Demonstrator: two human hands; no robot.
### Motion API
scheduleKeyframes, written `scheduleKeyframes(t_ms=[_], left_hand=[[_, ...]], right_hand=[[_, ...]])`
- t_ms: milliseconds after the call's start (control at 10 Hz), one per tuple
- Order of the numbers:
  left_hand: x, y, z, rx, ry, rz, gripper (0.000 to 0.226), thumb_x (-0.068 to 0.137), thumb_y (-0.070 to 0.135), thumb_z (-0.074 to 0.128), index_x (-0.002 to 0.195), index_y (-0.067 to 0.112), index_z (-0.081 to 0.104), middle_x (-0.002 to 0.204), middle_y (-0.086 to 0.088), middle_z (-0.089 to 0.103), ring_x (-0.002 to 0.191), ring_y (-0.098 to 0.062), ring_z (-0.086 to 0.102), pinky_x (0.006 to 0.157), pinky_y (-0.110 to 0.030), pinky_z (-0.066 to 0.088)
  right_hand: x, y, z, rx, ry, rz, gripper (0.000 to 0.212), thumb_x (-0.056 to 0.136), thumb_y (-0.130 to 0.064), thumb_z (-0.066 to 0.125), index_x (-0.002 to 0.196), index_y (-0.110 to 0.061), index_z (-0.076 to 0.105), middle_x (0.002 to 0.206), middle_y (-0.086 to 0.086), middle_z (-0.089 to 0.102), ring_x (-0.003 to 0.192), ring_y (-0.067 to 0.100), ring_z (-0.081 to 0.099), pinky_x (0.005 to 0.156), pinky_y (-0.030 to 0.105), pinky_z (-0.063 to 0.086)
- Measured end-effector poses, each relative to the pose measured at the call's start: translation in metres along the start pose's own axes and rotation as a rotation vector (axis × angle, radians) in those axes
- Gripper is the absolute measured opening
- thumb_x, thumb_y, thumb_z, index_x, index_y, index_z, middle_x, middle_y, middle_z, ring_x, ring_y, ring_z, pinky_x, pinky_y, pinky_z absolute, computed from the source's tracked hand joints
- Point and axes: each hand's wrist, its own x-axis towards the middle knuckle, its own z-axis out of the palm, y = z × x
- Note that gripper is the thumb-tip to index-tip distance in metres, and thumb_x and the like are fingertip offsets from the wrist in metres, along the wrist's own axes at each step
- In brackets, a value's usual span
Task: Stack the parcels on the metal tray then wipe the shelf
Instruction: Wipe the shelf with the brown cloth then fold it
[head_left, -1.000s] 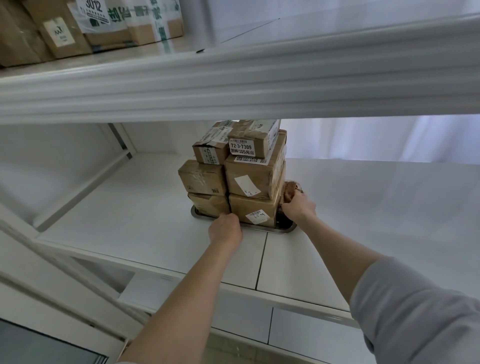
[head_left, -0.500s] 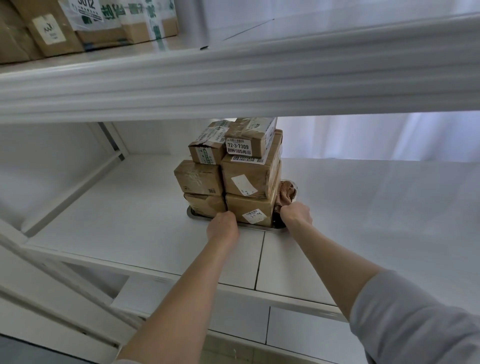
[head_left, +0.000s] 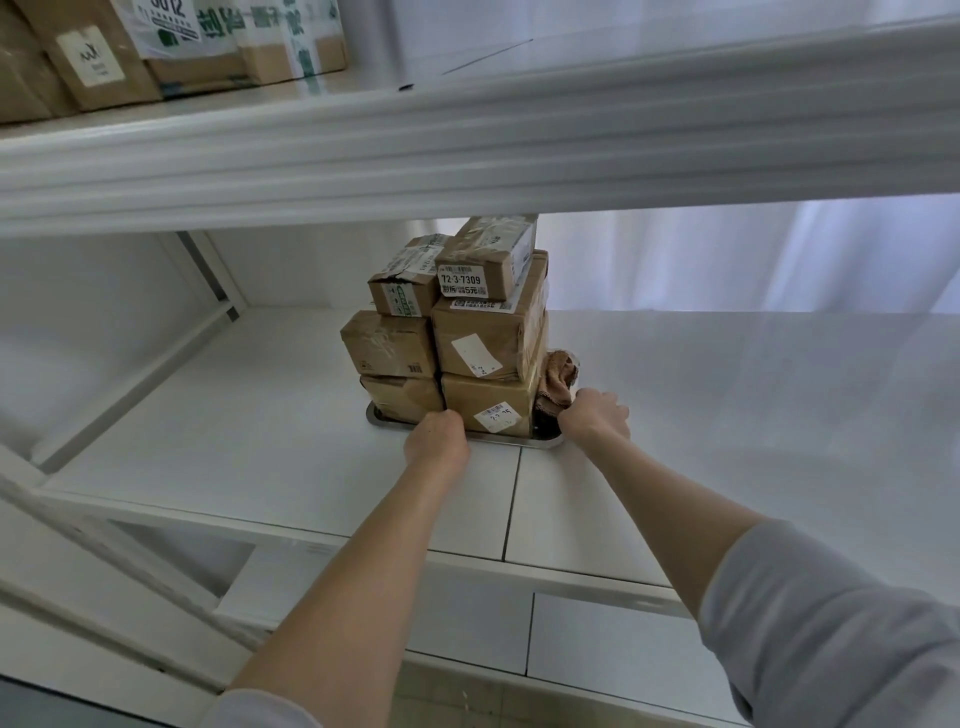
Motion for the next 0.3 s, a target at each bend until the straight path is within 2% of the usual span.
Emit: scheduleKeyframes(t_ms=[100,200,300], left_hand=[[-0.012,0.006,-0.008,0.041,0.021,-0.009,0.025,0.093,0.004,0.05,0.117,0.005,0.057,0.119,-0.013,0.059,0.107,-0.029,0.06,0.081,-0.034,0.049],[-0.023,0.011,-0.008,0.064,0.05,-0.007,0.022,0.093,0.007,0.052,0.115,0.006,0.058,0.114,-0.012,0.062,0.101,-0.027,0.062,0.073,-0.032,0.047],[-0.038,0.023,-0.011,0.025,0.088,0.022,0.023,0.093,0.02,0.056,0.11,0.006,0.06,0.107,-0.009,0.064,0.095,-0.025,0.063,0.067,-0.03,0.045]], right_hand=[[-0.006,0.01,-0.011,0.029,0.038,-0.039,0.032,0.087,-0.007,0.047,0.114,-0.011,0.063,0.123,0.011,0.055,0.116,0.031,0.047,0.089,0.038,0.047],[-0.01,0.026,-0.025,0.056,0.069,-0.03,0.018,0.088,-0.014,0.054,0.096,-0.016,0.071,0.102,0.008,0.067,0.097,0.028,0.06,0.076,0.034,0.051],[-0.015,0.041,-0.039,0.022,0.091,-0.053,0.033,0.087,-0.048,0.06,0.085,-0.016,0.069,0.09,0.004,0.067,0.088,0.026,0.063,0.069,0.03,0.046]])
